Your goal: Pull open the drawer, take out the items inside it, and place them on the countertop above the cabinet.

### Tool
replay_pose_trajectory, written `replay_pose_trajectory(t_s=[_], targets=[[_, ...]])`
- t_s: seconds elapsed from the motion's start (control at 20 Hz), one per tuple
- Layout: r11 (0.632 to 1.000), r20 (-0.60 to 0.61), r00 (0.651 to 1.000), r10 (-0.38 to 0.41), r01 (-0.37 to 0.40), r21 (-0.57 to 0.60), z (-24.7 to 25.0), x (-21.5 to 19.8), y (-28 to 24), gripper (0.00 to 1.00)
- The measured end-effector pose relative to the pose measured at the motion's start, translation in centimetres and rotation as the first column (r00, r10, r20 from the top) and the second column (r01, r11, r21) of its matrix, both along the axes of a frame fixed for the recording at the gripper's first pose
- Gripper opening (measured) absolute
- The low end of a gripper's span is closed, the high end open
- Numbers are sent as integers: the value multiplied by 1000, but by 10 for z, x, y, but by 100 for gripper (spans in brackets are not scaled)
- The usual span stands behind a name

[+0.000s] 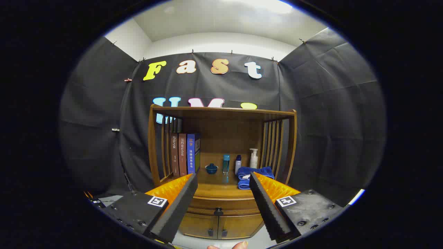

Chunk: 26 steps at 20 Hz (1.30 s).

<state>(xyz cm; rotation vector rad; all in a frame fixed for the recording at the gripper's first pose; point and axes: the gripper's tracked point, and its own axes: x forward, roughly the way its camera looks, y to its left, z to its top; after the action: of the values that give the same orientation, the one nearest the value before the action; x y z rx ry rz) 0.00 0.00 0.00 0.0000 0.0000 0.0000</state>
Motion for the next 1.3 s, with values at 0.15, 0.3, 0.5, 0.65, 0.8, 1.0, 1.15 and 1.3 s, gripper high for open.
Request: replay_pose_trajectory(t_s=[0.15, 0.3, 0.5, 0.65, 0.8, 1.0, 1.15, 1.3], targets=[[1000, 2, 1000, 0, 0, -3, 1, 0, 1, 99], [1000, 4, 1000, -2, 2, -6, 1, 0, 1, 99], [1000, -1, 1000, 1, -1, -13, 0, 0, 1, 99], [1000, 0, 1000, -3, 3, -15, 0, 1, 1, 99], [1000, -3, 1000, -3, 3, -16, 0, 1, 2, 99], [1000, -7, 1000, 2, -2, -18, -1, 3, 2, 99], [1000, -15, 1000, 13, -13, -19, -4, 5, 3, 99], [1000, -19, 1000, 8, -8, -10, -8, 11, 3, 99]])
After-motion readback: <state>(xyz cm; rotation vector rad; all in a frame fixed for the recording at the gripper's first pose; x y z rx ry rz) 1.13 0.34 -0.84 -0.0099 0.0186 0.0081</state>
